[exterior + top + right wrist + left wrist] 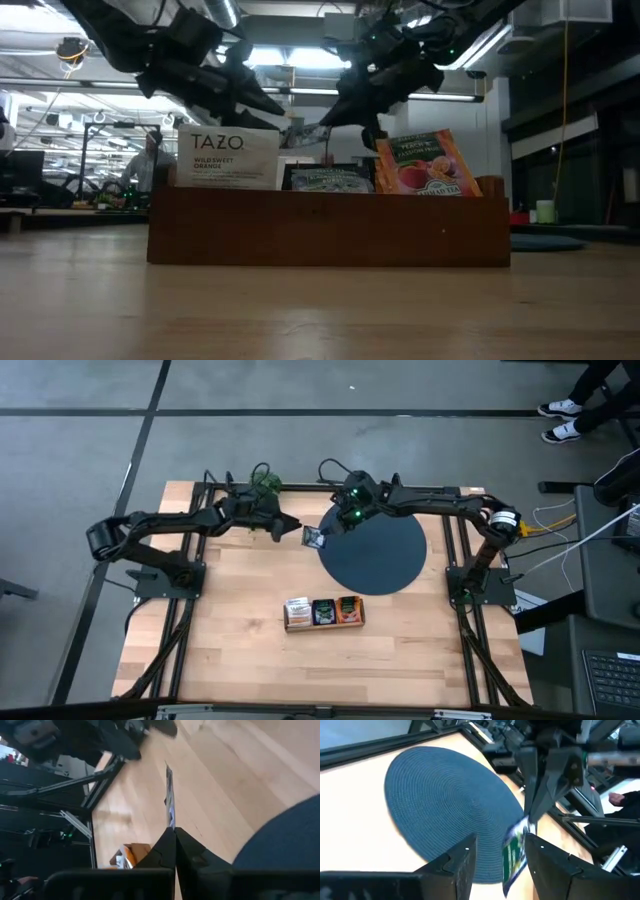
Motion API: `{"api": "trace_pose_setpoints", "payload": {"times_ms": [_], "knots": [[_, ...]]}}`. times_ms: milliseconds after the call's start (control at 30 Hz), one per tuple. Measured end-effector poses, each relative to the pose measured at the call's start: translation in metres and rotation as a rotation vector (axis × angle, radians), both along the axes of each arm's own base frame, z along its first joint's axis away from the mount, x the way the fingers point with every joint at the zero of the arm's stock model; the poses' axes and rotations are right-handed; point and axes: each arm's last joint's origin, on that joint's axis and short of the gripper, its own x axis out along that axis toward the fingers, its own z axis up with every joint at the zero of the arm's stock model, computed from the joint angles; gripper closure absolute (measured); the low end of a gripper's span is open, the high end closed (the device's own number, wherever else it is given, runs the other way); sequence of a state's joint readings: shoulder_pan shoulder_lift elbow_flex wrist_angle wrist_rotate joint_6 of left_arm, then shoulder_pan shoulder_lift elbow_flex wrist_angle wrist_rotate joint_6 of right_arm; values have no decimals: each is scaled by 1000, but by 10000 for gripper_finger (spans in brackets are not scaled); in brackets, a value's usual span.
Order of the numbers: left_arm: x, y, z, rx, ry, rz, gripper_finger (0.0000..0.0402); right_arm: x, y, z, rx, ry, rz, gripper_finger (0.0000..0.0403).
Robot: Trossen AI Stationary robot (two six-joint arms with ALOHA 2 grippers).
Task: Pick & Place Tea
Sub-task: Put the purple tea bag into the middle section of the wooden organizer
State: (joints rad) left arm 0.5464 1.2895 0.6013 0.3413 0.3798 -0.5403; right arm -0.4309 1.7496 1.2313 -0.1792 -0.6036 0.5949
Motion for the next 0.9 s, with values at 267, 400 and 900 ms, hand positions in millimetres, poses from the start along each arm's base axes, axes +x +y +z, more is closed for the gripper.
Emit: {"api": "trace_pose_setpoints", "payload": {"times_ms": [267, 400, 900], "knots": [[4, -11, 5, -4, -52, -38, 244, 3, -3, 13, -17, -108, -7, 402], [7, -16, 6, -9, -63, -63, 244, 6, -4, 18, -16, -159, -12, 401], [9, -21, 8, -37, -86, -108, 352, 7, -4, 21, 0, -190, -1, 399]]}}
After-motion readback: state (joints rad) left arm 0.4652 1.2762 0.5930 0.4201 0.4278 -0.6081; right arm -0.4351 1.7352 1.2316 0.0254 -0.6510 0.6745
